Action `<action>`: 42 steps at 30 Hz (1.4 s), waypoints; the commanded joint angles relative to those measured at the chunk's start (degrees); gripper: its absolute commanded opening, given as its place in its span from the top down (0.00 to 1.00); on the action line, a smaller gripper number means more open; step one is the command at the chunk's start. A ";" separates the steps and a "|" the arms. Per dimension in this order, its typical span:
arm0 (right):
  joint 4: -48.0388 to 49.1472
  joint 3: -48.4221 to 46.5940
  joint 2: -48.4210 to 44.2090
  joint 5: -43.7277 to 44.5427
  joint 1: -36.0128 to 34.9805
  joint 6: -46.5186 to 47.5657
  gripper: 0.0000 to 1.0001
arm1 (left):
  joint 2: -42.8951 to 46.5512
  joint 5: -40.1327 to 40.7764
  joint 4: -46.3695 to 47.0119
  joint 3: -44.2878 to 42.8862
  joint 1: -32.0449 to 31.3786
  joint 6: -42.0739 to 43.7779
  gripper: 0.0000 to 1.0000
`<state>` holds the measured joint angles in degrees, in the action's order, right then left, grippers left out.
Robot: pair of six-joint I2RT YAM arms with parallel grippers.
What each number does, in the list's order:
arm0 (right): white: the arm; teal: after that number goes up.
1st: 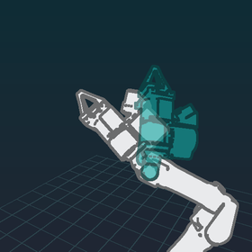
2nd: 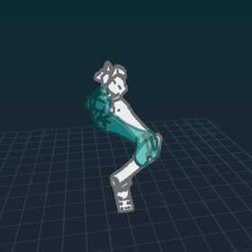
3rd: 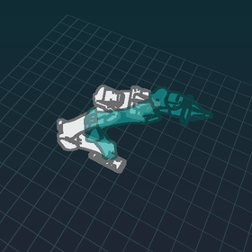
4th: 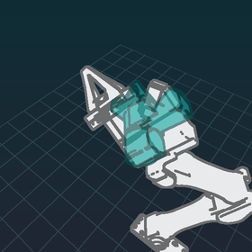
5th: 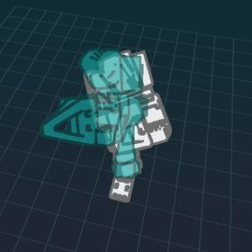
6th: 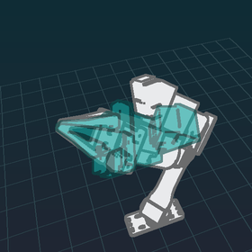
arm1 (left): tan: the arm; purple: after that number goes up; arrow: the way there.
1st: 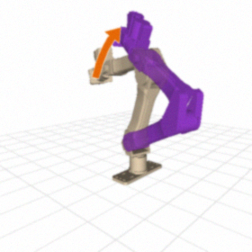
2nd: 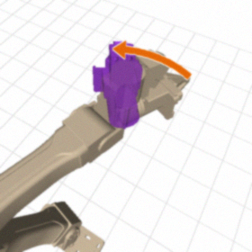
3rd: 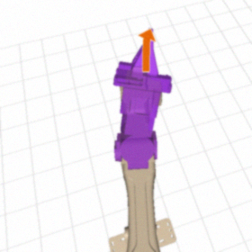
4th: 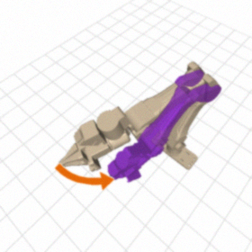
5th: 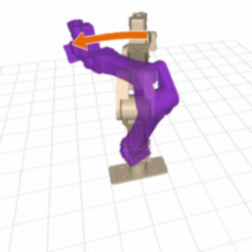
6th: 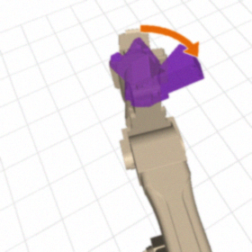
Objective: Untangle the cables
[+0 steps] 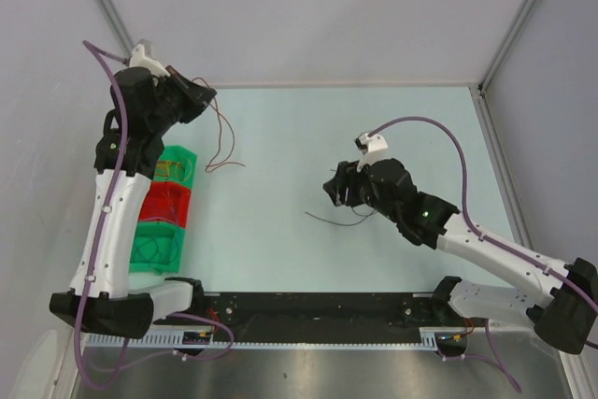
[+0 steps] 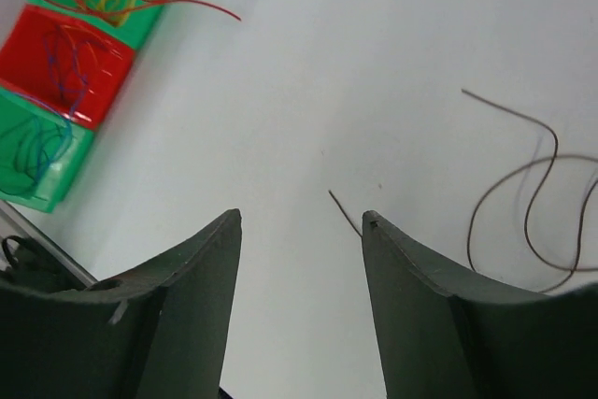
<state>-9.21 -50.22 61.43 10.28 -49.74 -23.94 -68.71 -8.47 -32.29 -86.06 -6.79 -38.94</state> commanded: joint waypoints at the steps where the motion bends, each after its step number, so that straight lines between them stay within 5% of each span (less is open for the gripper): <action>1: -0.63 3.97 -4.21 3.07 0.25 -2.33 0.42 | 0.77 -4.79 1.97 -1.83 5.01 1.23 1.00; 19: 14.04 19.28 -0.79 4.40 1.31 -5.06 0.46 | -2.22 -10.34 2.32 -4.11 17.76 4.39 1.00; 42: 19.76 23.06 1.06 -11.34 12.29 -6.90 0.46 | -3.98 -11.74 5.84 -0.34 26.47 10.29 1.00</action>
<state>7.11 -27.00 62.37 1.61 -38.09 -30.09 -72.77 -18.76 -29.19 -87.00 17.26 -30.52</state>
